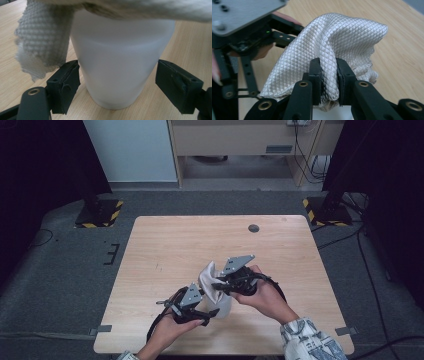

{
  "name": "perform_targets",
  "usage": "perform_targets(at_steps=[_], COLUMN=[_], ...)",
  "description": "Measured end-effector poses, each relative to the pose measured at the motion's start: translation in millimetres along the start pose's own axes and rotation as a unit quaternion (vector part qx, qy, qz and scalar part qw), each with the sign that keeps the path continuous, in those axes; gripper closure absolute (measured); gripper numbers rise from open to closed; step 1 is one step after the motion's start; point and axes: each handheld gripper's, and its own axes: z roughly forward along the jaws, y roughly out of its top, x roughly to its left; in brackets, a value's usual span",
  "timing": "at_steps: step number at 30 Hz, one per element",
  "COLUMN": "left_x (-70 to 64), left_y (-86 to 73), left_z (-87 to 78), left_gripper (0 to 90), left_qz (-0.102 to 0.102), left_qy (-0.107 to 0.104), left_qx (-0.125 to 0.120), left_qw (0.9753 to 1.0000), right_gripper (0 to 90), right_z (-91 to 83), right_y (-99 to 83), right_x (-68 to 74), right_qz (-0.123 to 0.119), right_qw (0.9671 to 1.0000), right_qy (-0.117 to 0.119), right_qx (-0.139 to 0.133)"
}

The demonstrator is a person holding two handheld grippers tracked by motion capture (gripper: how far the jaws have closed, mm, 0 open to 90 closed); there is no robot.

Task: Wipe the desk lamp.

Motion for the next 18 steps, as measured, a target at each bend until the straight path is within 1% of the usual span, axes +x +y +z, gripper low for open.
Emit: perform_targets(at_steps=[2, 5, 7, 8, 12, 14, 15, 18], left_x=[0.1, -0.8, -0.7, -0.4, -0.5, -0.3, 0.2, -0.1], left_y=[-0.2, -0.1, 0.0, -0.2, -0.5, -0.7, -1.0, -1.6], left_z=[-0.1, -1.0, -1.9, -2.2, -2.1, -2.2, -2.6, -1.8], left_gripper=[19.2, 19.4, 18.9, 18.5, 18.4, 18.6, 18.6, 18.7], left_qz=[-0.001, -0.003, -0.006, -0.007, -0.007, -0.006, -0.006, -0.007], left_qy=[0.001, 0.001, 0.001, 0.002, 0.001, 0.001, 0.005, 0.004], left_qx=[0.0, -0.004, -0.009, -0.009, -0.009, -0.008, -0.006, -0.005], left_qw=[1.0, 1.0, 0.9999, 0.9999, 0.9999, 0.9999, 1.0, 1.0], right_gripper=[76.8, 76.8, 76.8, 76.8, 76.8, 76.8, 76.8, 76.7], right_z=[0.0, -2.7, -5.9, -7.8, -14.6, -19.9, -22.5, -30.6], right_y=[-0.9, -3.9, -5.9, -7.1, -12.4, -15.1, -16.4, -22.4], right_x=[5.0, 12.0, 15.1, 16.8, 20.2, 21.3, 21.3, 18.6], right_qz=[-0.006, -0.006, -0.01, -0.009, -0.012, -0.013, -0.012, -0.006], right_qw=[1.0, 0.9999, 0.9999, 0.9999, 0.9998, 0.9998, 0.9998, 0.9999], right_qy=[0.005, 0.011, 0.013, 0.014, 0.018, 0.016, 0.014, 0.005], right_qx=[0.0, 0.001, 0.001, 0.002, 0.003, 0.005, 0.006, 0.007])
